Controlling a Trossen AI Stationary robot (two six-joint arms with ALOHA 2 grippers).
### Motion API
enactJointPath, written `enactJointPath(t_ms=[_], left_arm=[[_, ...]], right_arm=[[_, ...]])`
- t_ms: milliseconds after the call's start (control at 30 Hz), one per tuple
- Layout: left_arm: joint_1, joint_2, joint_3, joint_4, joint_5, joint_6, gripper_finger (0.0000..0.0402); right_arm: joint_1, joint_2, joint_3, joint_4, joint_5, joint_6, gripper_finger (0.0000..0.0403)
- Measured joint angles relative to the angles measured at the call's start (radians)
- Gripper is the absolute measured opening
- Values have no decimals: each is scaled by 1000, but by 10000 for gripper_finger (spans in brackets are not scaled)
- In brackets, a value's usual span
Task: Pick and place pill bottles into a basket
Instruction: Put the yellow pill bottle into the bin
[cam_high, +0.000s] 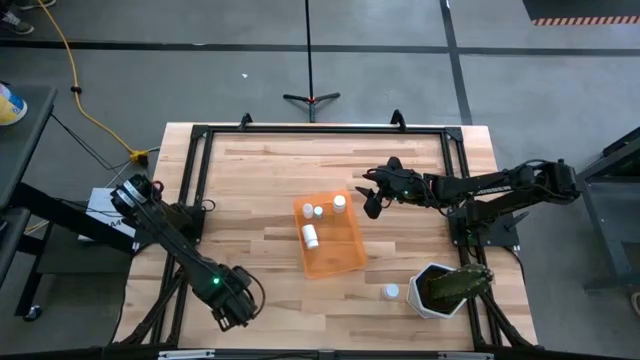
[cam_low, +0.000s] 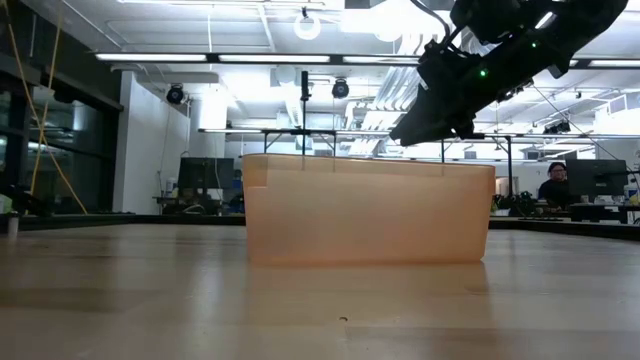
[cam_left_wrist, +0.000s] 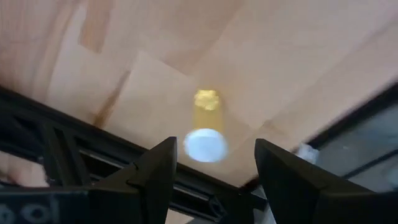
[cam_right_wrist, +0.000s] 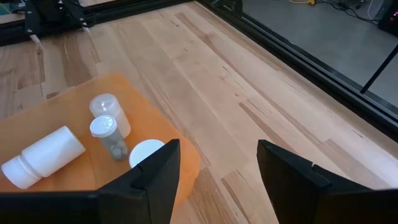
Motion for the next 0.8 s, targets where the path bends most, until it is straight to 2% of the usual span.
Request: enactJointPath(t_ms=[167,467,567,800], left_arm=[[2,0,-65,32,61,-4,250],[-6,1,-158,221,80,-8,250],[-20,1,-174,220,114,-17,250],[-19,1,-189,225,114,-29,250]], right_arm=[[0,0,0,0,0,2,204],[0,0,0,0,-1,13,204],[0,0,0,0,-1,17,204],[0,0,0,-1,-4,17,204]])
